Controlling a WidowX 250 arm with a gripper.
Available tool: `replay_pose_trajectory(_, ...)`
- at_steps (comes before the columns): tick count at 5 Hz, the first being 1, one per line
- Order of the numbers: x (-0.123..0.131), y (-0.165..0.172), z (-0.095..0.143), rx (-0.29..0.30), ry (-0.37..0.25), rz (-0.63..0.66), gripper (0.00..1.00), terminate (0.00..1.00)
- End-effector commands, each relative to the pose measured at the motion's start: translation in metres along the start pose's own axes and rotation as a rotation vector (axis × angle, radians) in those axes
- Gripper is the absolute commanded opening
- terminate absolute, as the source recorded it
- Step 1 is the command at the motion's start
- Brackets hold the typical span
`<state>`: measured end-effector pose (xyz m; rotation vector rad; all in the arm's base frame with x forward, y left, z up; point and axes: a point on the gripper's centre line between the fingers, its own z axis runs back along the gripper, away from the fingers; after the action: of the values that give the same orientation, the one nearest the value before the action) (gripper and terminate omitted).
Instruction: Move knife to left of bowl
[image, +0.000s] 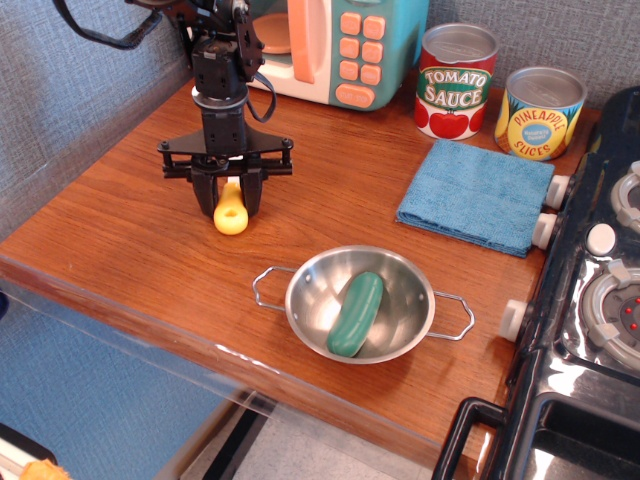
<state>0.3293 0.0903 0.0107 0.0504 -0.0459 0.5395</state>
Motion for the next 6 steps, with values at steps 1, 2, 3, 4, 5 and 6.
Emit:
replay_pose_trajectory(1,0.01,0.008,0.071,-0.138,-0.133,-0.14,0.0,0.0)
replay_pose_trajectory(2,-0.008,0.019,0.073,-0.14,-0.107,-0.269,0.0,0.0)
replay_pose_trajectory(3,-0.038,0.03,0.065,-0.14,-0.058,-0.34,0.0,0.0)
replay_pose_trajectory(4,-0.064,0.045,0.054,-0.11,-0.027,-0.365,0.0,0.0)
replay_pose_trajectory(5,-0.077,0.048,0.044,-0.097,-0.023,-0.377,0.0,0.0)
replay_pose_trajectory(6,-0.086,0.046,0.032,-0.048,-0.008,-0.413,0.0,0.0)
